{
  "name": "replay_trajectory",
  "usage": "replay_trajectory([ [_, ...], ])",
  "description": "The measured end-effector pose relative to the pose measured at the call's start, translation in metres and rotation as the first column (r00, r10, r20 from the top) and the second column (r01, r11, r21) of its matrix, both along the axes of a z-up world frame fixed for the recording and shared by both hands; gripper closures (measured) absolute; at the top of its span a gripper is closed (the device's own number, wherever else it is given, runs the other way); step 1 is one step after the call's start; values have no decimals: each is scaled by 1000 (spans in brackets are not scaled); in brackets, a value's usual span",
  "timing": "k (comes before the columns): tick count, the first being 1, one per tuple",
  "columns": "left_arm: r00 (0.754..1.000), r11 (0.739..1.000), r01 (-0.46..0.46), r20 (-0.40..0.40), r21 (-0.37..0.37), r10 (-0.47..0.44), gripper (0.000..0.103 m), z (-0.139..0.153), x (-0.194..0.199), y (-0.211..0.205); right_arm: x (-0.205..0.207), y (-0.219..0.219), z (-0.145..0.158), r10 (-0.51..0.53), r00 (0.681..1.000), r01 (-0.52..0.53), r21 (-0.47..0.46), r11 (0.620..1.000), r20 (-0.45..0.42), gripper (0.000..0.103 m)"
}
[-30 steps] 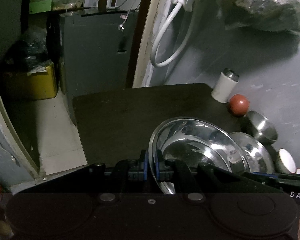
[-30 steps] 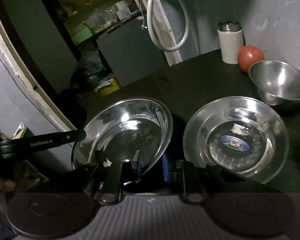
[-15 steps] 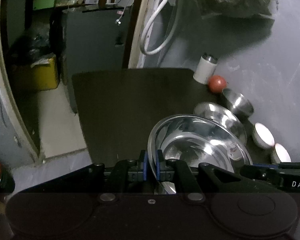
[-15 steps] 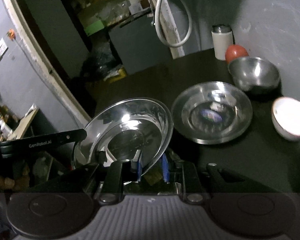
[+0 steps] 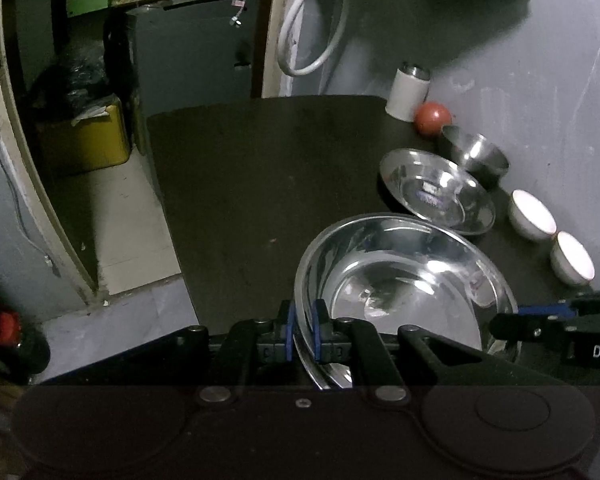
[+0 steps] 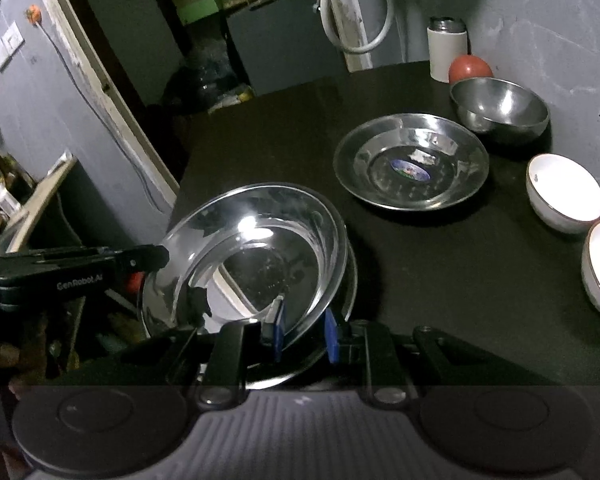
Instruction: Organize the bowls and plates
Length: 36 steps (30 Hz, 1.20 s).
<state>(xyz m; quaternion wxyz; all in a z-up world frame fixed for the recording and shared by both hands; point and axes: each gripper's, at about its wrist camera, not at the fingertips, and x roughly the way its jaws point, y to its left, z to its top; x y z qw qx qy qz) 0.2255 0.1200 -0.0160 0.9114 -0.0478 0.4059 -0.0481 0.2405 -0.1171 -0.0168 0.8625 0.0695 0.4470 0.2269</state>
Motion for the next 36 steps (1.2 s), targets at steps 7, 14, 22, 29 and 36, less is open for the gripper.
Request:
replay_trajectory([
  [7, 1000, 999, 6, -13, 39, -5, 93, -3, 4, -6, 6, 3, 1, 22, 1000, -23, -47, 999, -12, 79],
  [14, 1000, 998, 5, -29, 58, -3, 93, -6, 6, -8, 9, 11, 1, 47, 999, -50, -89, 995, -27, 77],
  [22, 999, 998, 4, -34, 62, -2, 92, -9, 7, -10, 10, 14, 0, 58, 998, -61, -111, 992, -32, 74],
  [29, 999, 999, -1, -45, 47, 3, 92, -11, 8, -9, 9, 15, 0, 56, 998, -59, -103, 993, -34, 71],
  [36, 999, 999, -12, -34, 40, 13, 87, -7, 6, -5, 9, 15, -1, 51, 998, -55, -97, 994, -41, 63],
])
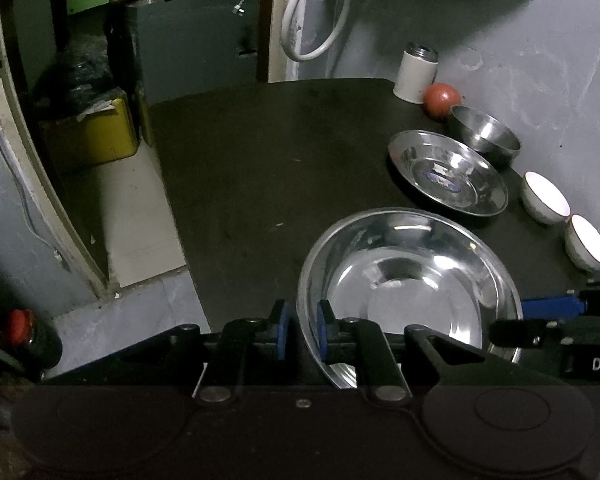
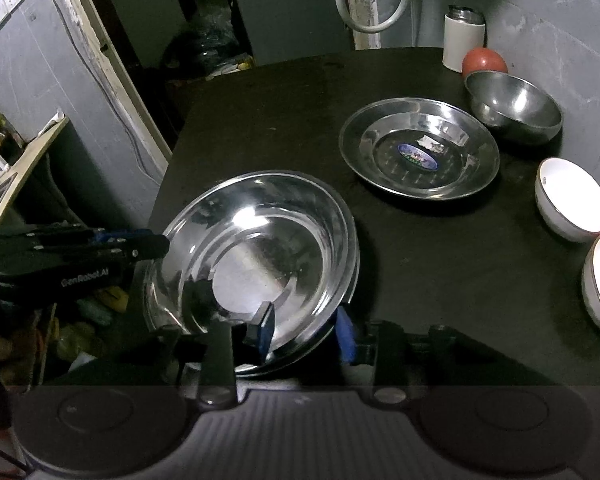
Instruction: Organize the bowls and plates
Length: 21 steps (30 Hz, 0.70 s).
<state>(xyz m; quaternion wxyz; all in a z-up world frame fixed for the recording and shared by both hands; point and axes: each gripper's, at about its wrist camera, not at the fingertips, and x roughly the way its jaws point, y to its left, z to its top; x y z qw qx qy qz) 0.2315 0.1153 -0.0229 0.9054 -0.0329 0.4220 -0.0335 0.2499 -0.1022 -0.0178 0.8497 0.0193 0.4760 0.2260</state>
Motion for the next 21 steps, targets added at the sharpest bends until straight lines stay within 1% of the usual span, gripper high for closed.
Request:
replay_trajectory([
  [1, 1000, 1000, -4, 0, 0, 4, 86, 1, 0, 1, 0, 0, -1, -2, 1000, 2, 0, 1000, -4, 62],
  [5, 1000, 1000, -22, 10, -11, 22, 68, 6, -1, 5, -3, -3, -3, -9, 1000, 9, 19, 1000, -7, 58],
  [7, 999, 999, -28, 16, -17, 28, 62, 9, 0, 7, -3, -5, -2, -13, 1000, 13, 27, 1000, -4, 52],
  [8, 999, 999, -29, 19, -19, 29, 55, 11, 1, 7, -3, -6, -2, -15, 1000, 15, 33, 999, -3, 51],
  [9, 999, 999, -29, 23, -22, 29, 45, 12, 3, 7, -2, -7, -2, -19, 1000, 19, 40, 999, -2, 47],
  [10, 999, 999, -27, 30, -24, 28, 40, 14, 5, 6, -2, -10, -2, -27, 1000, 27, 48, 998, 0, 43],
  [11, 999, 999, -25, 40, -24, 26, 31, 17, 7, 5, -2, -12, -1, -37, 999, 37, 56, 998, 1, 40],
  [12, 998, 1000, -21, 54, -22, 22, 22, 19, 10, 3, -2, -16, -1, -47, 999, 47, 66, 997, 5, 35],
  [13, 998, 1000, -18, 64, -19, 19, 19, 21, 14, 2, -1, -20, 0, -60, 998, 59, 79, 995, 10, 29],
  [14, 997, 1000, -12, 78, -13, 13, 13, 24, 19, -1, -2, -24, 0, -73, 997, 71, 91, 993, 16, 26],
  [15, 996, 1000, -6, 88, -10, 6, 9, 26, 24, -3, -1, -29, 1, -90, 996, 87, 102, 991, 22, 22],
  [16, 995, 1000, 2, 98, -8, -2, 8, 28, 31, -6, 0, -33, 1, -108, 994, 104, 113, 988, 28, 18],
  [17, 994, 1000, 11, 104, -9, -10, 5, 29, 37, -9, 0, -39, 1, -129, 991, 124, 128, 984, 36, 17],
  [20, 992, 999, 43, 117, -25, -40, 2, 33, 62, -17, 4, -55, 1, -188, 981, 176, 174, 969, 53, 11],
  [21, 992, 998, 52, 118, -34, -48, 1, 33, 69, -18, 5, -61, 1, -211, 976, 196, 190, 962, 59, 8],
])
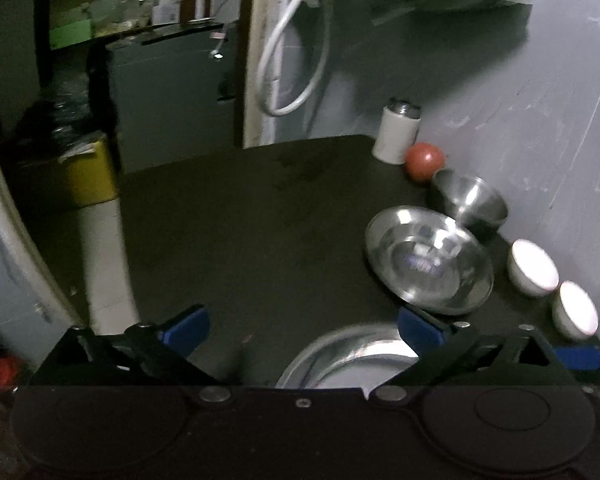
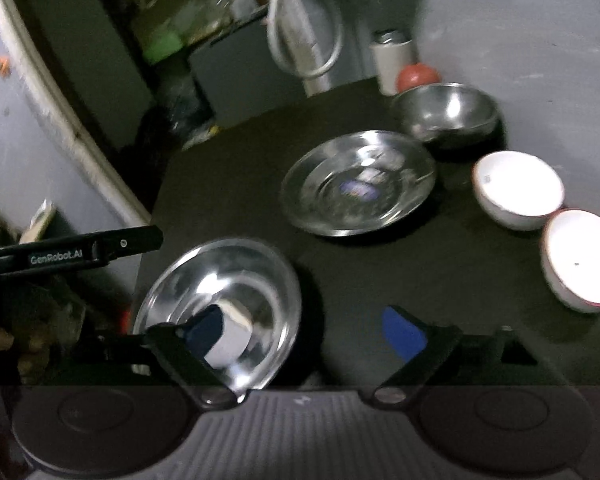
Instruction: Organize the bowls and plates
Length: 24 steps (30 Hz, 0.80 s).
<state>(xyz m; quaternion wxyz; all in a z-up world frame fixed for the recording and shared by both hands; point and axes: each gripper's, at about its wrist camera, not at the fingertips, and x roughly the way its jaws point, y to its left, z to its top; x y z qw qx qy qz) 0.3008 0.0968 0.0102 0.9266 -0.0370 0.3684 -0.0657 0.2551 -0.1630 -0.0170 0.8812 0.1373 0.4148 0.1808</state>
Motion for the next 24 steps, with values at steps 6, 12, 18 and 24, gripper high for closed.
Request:
replay_trajectory([
  [6, 998, 997, 56, -8, -49, -57, 1, -8, 56, -16, 13, -24, -4, -111, 994, 111, 48, 993, 11, 4],
  [12, 992, 991, 121, -39, -52, -123, 1, -25, 111, -37, 41, -33, -17, -172, 985, 172, 65, 983, 0, 4],
  [18, 982, 984, 172, -68, -40, -174, 1, -41, 142, -58, 70, -36, -31, -222, 975, 222, 88, 971, -19, 4],
  [24, 972, 978, 208, -105, -21, -209, 1, -53, 152, -68, 86, -33, -41, -244, 969, 247, 81, 966, -36, 4],
])
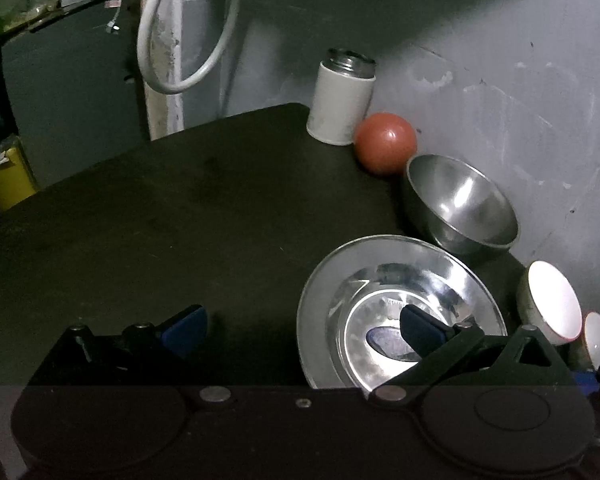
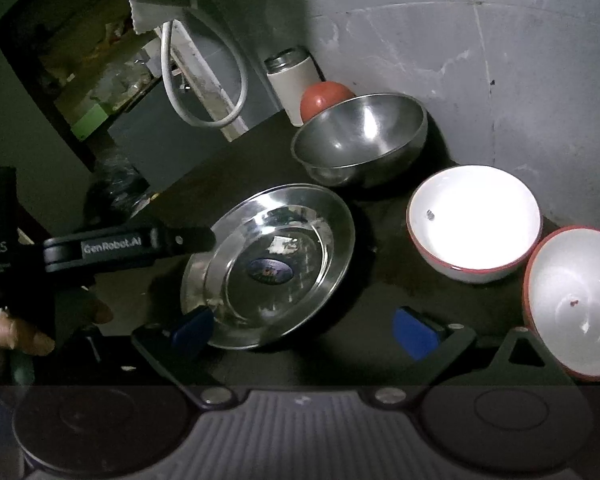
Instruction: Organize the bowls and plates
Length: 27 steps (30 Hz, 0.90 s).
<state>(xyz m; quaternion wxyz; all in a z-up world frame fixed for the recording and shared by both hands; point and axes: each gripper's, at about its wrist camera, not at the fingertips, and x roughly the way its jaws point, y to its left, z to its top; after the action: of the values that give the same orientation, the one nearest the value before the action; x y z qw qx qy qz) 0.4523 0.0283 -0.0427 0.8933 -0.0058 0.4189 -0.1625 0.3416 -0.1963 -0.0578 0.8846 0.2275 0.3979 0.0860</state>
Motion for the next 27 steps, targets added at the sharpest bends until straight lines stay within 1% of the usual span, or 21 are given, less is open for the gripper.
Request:
replay_trajectory([
  [2, 1000, 1000, 12, 16, 7, -12, 1, 0, -1, -2, 2, 2, -2, -2, 1000, 2, -15, 1000, 2, 6],
  [3, 1000, 1000, 15, 21, 13, -16, 1, 0, -1, -3, 3, 3, -2, -3, 1000, 3, -21, 1000, 2, 10],
  [5, 999, 1000, 28, 17, 14, -28, 2, 1, 0, -4, 8, 4, -4, -4, 1000, 4, -33, 999, -5, 14],
  [7, 999, 999, 39, 7, -1, -39, 3, 2, 2, -5, 11, 5, -4, -8, 1000, 8, -42, 999, -7, 20],
  [8, 999, 999, 35, 6, -3, -35, 3, 1, 2, -5, 13, 5, -5, -11, 1000, 10, -47, 999, -7, 21],
  [10, 1000, 1000, 25, 2, 0, -25, 5, 1, 3, -6, 17, 6, -5, -14, 1000, 13, -53, 999, -10, 28],
  [12, 1000, 1000, 17, -8, -2, -17, 13, 0, 4, -7, 19, 6, -6, -15, 1000, 15, -63, 998, -13, 33],
  [15, 999, 1000, 22, -27, -7, -22, 22, -2, 6, -8, 23, 5, -8, -18, 1000, 16, -75, 997, -23, 43],
  [16, 999, 1000, 25, -27, -9, -26, 23, -2, 5, -8, 24, 5, -9, -20, 999, 18, -76, 997, -27, 45],
  [18, 1000, 1000, 24, -17, -6, -24, 29, -1, 4, -9, 25, 3, -10, -29, 999, 27, -65, 998, -32, 46],
  [20, 1000, 1000, 14, -10, -5, -14, 32, -2, 2, -9, 27, 2, -11, -38, 999, 36, -52, 998, -37, 51],
  [22, 1000, 1000, 11, -16, -16, -11, 41, -3, 1, -9, 27, 1, -11, -38, 998, 36, -56, 998, -43, 61],
  [24, 1000, 1000, 5, -27, -15, -5, 59, -4, 1, -10, 29, 1, -12, -36, 998, 34, -55, 998, -46, 66],
  [26, 999, 1000, -9, -36, -9, 9, 67, -5, 1, -11, 29, 2, -11, -34, 998, 31, -56, 998, -44, 71],
  [27, 999, 1000, -14, -39, -11, 13, 70, -4, 1, -10, 29, 3, -10, -31, 999, 29, -60, 998, -42, 75],
])
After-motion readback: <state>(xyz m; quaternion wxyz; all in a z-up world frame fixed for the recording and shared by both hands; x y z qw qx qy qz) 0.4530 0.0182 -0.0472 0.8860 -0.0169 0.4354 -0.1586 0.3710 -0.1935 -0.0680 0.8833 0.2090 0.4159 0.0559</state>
